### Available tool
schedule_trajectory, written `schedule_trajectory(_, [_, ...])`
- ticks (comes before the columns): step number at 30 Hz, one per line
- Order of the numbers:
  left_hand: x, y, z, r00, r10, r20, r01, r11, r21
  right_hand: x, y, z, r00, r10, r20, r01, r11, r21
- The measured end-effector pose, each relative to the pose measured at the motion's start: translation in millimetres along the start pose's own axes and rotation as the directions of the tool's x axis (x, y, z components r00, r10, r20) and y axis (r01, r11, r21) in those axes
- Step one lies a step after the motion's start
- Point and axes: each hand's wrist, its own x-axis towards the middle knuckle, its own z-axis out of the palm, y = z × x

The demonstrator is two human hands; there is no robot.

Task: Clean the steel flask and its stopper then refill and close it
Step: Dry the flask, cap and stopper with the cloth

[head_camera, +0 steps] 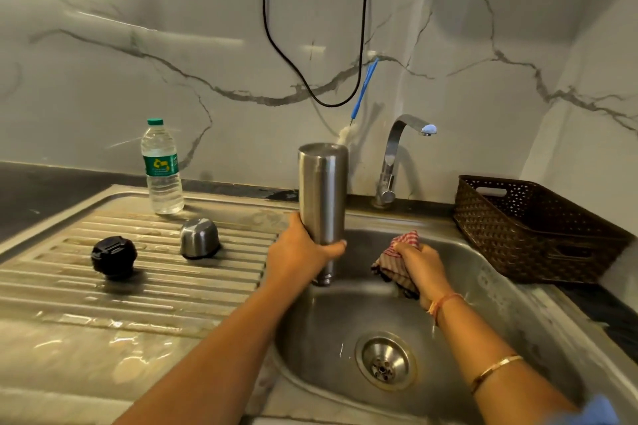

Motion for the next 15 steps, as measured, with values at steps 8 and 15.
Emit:
schedule_trajectory(8, [49, -16, -71, 0.994, -0.055, -0.095, 0.062, 0.995, 0.078, 1, 0, 3, 1.000, 0.013, 0.002, -0.013, 1.000, -0.016])
schedule_trajectory(15, [69, -39, -87, 0.997, -0.035, -0.064, 0.042, 0.993, 0.109, -3, 1, 6, 1.000, -0.002, -0.002, 0.002, 1.000, 0.000])
